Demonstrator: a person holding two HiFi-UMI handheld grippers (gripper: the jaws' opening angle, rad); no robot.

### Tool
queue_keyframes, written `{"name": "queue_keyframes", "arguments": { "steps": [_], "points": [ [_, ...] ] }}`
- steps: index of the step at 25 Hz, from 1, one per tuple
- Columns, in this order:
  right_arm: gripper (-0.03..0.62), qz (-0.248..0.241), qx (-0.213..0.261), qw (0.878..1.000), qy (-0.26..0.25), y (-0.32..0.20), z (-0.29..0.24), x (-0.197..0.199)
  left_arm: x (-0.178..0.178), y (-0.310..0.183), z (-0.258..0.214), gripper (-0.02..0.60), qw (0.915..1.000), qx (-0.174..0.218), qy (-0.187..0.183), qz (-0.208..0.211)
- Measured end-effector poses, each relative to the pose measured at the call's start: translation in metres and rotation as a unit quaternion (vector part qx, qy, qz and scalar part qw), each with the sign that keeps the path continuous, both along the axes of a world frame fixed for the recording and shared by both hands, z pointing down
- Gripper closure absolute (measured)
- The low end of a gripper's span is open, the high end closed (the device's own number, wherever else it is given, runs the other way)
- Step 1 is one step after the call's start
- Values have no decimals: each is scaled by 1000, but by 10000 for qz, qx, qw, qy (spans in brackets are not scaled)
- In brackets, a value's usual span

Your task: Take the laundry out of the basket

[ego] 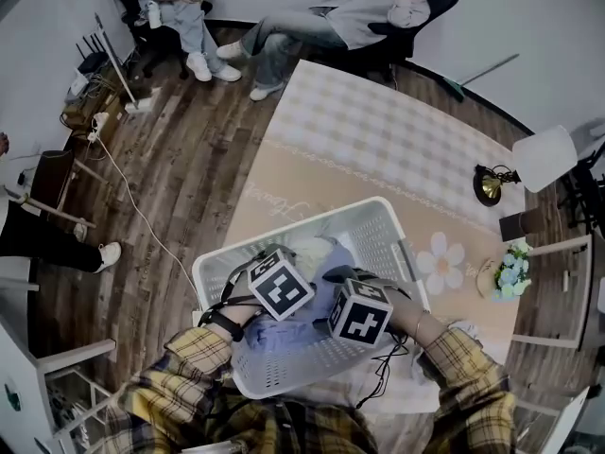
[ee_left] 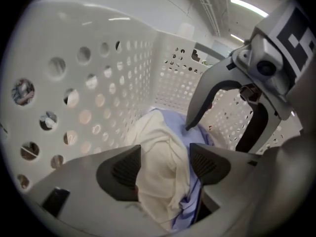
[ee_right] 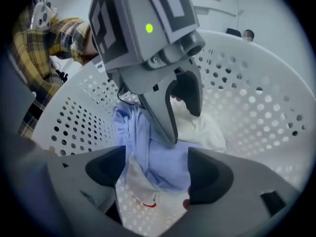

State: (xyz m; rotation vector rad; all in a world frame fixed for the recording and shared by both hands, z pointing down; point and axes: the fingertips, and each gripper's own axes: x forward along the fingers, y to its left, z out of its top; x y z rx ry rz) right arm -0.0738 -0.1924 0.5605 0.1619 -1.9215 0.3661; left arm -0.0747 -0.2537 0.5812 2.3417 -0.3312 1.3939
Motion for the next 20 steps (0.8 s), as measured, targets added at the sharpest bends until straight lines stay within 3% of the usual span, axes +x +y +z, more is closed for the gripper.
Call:
{"name": "queue_keyframes", "arguments": {
  "steps": [4, 16, 20],
  "points": [
    [175, -349, 54, 9986, 398, 3, 24, 6, -3, 4, 18, 221, 9995, -124, -278, 91],
    [177, -1406, 524, 9837, 986, 14, 73, 20, -2, 18, 48, 228, 9973, -576, -435, -158],
    [241, -1556, 719, 9798, 1028, 9, 74, 19, -2, 26, 49, 270, 9958, -797, -415, -170]
  ]
}}
